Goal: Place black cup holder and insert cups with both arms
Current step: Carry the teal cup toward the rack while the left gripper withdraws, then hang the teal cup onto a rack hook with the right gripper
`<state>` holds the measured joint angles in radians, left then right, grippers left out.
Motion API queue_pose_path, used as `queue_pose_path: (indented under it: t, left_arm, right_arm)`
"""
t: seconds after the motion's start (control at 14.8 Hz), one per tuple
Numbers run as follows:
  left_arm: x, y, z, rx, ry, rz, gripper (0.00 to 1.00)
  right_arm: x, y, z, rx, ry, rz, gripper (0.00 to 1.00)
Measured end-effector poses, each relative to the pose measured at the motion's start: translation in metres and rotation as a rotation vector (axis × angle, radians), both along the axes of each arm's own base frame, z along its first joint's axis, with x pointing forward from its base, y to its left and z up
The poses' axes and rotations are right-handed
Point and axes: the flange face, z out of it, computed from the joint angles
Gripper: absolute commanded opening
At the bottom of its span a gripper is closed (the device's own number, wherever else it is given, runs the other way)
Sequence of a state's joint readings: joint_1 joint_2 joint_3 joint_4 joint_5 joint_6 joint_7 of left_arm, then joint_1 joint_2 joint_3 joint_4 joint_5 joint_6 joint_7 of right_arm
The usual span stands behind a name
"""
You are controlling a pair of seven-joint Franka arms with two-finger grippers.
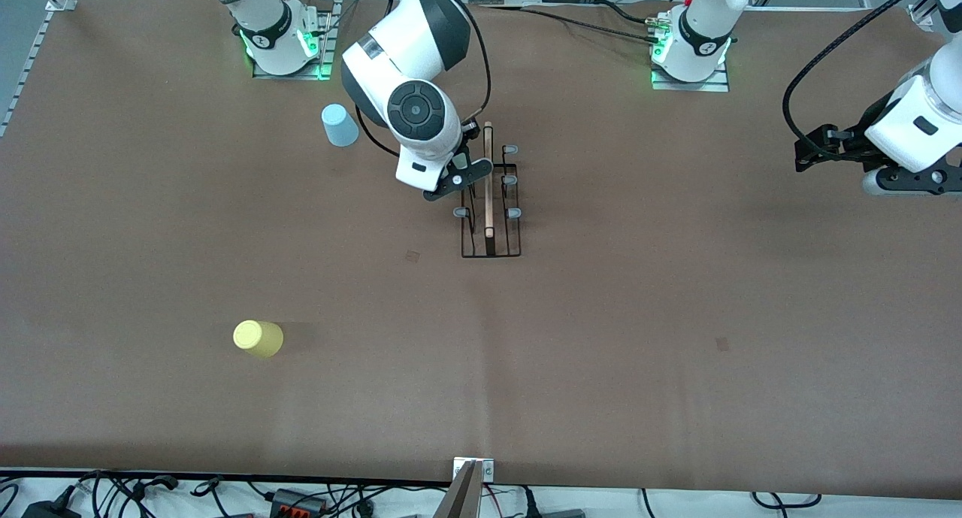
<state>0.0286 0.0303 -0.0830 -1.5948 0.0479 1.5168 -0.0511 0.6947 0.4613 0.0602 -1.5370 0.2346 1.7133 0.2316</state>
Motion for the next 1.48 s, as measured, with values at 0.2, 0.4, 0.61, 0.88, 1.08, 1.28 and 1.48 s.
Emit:
queue_pose_path:
  t: [0.2,0.4,0.61,0.88,1.08,1.28,1.48]
  left_arm:
    - [-0.002,-0.003,0.002,0.001,0.001,0.014,1.00]
    - [-0.003,0.000,0.003,0.003,0.005,0.038,1.00]
    - [-0.004,-0.002,0.004,0.004,0.004,0.045,1.00]
    - [-0.004,-0.003,0.007,0.004,-0.001,0.043,1.00]
    - [-0.004,-0.005,0.007,-0.006,0.000,0.039,1.00]
    - [-0.004,-0.009,0.007,-0.037,0.003,0.039,1.00]
    - [-0.004,-0.010,0.007,-0.044,0.006,0.039,1.00]
  right_arm:
    - [-0.003,0.002,-0.001,-0.001,0.002,0.005,0.26]
    - [-0.004,0.004,-0.001,-0.001,0.002,0.009,0.26]
    - [-0.005,0.005,-0.001,-0.002,0.003,0.011,0.26]
    - [-0.011,0.009,-0.008,-0.011,0.013,0.022,0.26]
    - [-0.011,0.010,-0.012,-0.014,0.017,0.023,0.26]
    - [-0.013,0.012,-0.015,-0.016,0.019,0.027,0.26]
    - [-0.014,0.016,-0.023,-0.016,0.018,0.031,0.27]
